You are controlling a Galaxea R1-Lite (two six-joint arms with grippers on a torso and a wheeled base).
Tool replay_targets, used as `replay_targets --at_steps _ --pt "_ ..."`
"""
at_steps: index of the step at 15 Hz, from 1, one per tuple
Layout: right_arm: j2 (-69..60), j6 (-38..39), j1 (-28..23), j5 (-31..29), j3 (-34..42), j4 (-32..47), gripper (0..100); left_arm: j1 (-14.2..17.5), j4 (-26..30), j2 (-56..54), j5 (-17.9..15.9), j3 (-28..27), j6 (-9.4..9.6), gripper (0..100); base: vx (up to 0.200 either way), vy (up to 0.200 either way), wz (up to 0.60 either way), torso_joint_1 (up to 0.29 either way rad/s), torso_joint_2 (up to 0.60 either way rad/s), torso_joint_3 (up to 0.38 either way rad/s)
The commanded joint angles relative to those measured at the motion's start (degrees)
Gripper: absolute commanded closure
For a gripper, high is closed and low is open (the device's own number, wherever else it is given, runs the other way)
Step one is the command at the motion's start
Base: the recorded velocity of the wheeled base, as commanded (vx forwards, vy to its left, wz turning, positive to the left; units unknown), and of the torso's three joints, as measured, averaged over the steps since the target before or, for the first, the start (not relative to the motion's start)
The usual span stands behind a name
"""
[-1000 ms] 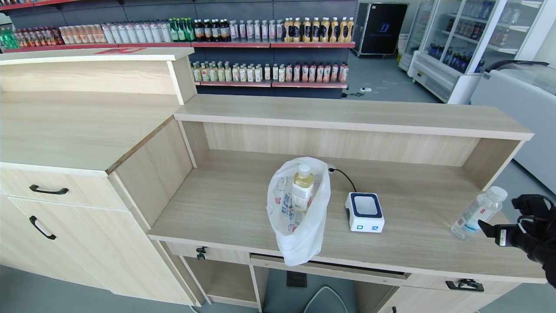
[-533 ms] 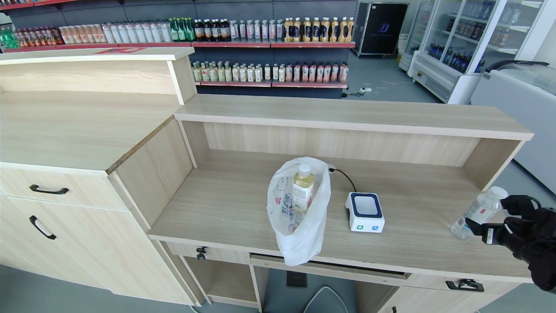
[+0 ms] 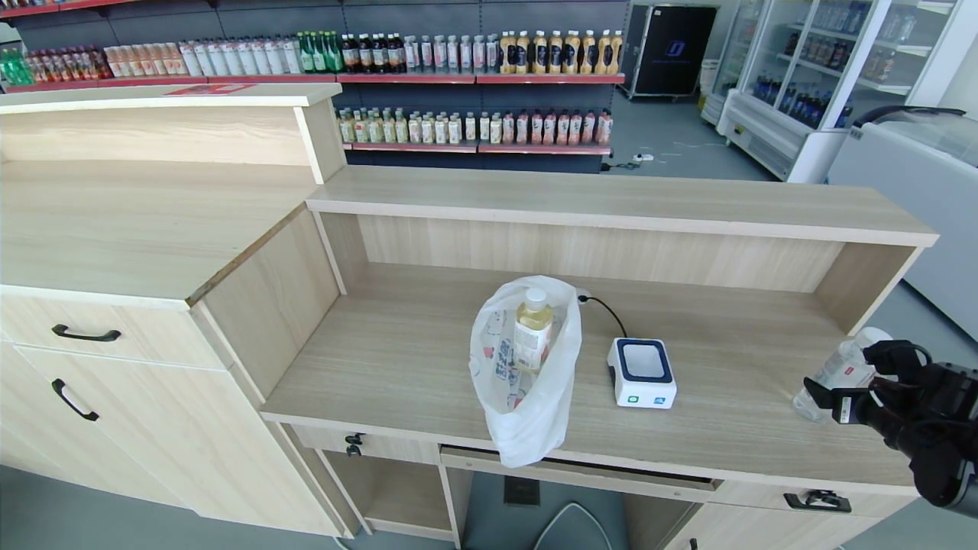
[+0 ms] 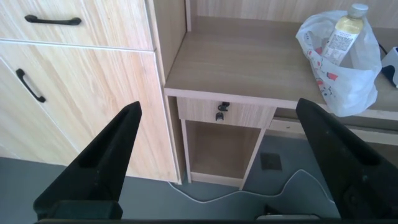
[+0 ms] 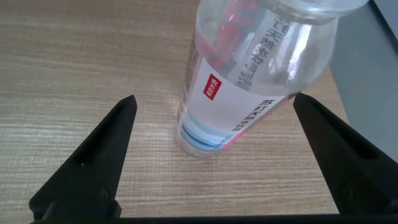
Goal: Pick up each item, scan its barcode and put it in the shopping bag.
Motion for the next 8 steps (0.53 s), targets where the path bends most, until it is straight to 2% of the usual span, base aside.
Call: replay_targets --at_steps 1,8 --pt "0.7 -0.1 0.3 0.0 -1.1 0.0 0 0.0 0.0 0.0 0.0 0.0 0.00 0 0.000 0.000 0.00 0.000 0.00 0.000" --pt "2.7 -0.3 1.9 0.0 -6.0 0.7 0 0.0 0.0 0.0 0.0 0.0 0.00 0 0.000 0.000 0.00 0.000 0.00 0.000"
